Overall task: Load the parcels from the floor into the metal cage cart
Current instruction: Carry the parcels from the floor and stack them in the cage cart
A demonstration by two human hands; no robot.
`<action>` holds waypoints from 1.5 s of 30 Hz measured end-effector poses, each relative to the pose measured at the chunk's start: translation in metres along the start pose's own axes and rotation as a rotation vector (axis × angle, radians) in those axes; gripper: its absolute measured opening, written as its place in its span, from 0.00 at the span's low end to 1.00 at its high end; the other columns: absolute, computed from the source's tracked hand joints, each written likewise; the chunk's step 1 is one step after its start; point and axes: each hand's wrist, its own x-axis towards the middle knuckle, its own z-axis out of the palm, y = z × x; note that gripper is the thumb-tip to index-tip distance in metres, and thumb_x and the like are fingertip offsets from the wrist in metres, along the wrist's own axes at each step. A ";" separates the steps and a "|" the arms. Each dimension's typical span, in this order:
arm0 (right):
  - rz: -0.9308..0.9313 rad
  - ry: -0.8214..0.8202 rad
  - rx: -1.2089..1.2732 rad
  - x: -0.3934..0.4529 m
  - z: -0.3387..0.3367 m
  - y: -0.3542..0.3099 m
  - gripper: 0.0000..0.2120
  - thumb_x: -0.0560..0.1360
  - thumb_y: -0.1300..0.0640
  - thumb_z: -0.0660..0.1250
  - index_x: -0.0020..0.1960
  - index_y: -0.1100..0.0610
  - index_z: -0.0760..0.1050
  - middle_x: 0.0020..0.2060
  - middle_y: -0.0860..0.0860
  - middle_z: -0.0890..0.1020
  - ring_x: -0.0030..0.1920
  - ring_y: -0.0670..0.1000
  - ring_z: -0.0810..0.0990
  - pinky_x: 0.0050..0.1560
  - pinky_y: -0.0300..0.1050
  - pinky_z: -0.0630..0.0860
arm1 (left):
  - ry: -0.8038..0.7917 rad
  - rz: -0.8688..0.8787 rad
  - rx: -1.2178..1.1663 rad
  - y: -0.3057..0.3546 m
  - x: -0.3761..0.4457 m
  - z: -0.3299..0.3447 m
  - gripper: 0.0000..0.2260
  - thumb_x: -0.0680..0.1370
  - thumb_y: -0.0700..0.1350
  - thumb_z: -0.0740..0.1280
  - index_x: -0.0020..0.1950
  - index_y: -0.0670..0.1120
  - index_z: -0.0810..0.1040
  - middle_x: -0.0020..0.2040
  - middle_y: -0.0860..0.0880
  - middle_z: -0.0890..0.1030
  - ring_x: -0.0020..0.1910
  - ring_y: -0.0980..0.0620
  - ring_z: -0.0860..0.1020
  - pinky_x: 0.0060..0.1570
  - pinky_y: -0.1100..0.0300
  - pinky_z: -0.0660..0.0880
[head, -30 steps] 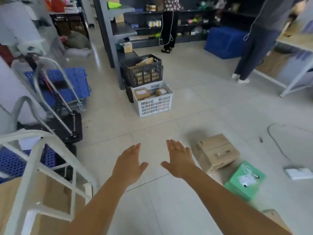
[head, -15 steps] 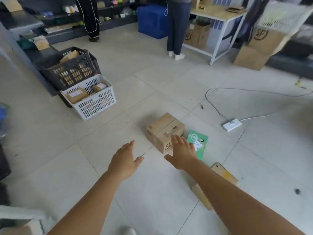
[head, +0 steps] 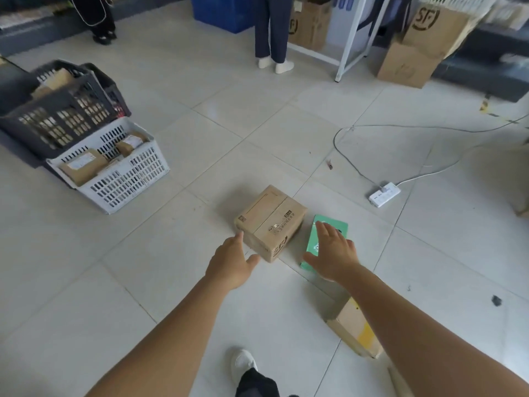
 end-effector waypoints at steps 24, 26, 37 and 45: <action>-0.076 -0.249 -0.125 0.395 0.084 0.051 0.37 0.77 0.43 0.63 0.78 0.55 0.51 0.76 0.51 0.58 0.75 0.53 0.58 0.71 0.51 0.60 | -0.101 -0.336 0.150 -0.044 0.320 0.080 0.32 0.80 0.56 0.59 0.78 0.45 0.49 0.73 0.46 0.64 0.70 0.46 0.66 0.66 0.54 0.66; -0.087 -0.285 -0.163 0.433 0.105 0.067 0.38 0.77 0.43 0.63 0.78 0.56 0.49 0.77 0.51 0.58 0.75 0.53 0.58 0.71 0.52 0.60 | -0.116 -0.376 0.152 -0.051 0.352 0.103 0.32 0.80 0.56 0.58 0.78 0.45 0.49 0.73 0.47 0.64 0.70 0.47 0.66 0.65 0.54 0.65; -0.140 -0.397 -0.230 0.592 0.238 0.115 0.50 0.73 0.37 0.67 0.80 0.56 0.40 0.79 0.51 0.53 0.77 0.55 0.56 0.72 0.55 0.60 | -0.166 -0.604 -0.046 -0.109 0.477 0.234 0.40 0.78 0.57 0.63 0.78 0.42 0.43 0.73 0.44 0.64 0.70 0.45 0.67 0.64 0.53 0.67; -0.057 -0.463 0.001 0.640 0.293 0.122 0.62 0.65 0.42 0.78 0.79 0.48 0.34 0.76 0.53 0.58 0.67 0.62 0.71 0.65 0.59 0.71 | -0.021 -0.777 -0.525 -0.129 0.508 0.299 0.47 0.73 0.49 0.71 0.78 0.47 0.37 0.56 0.55 0.77 0.52 0.48 0.77 0.47 0.59 0.72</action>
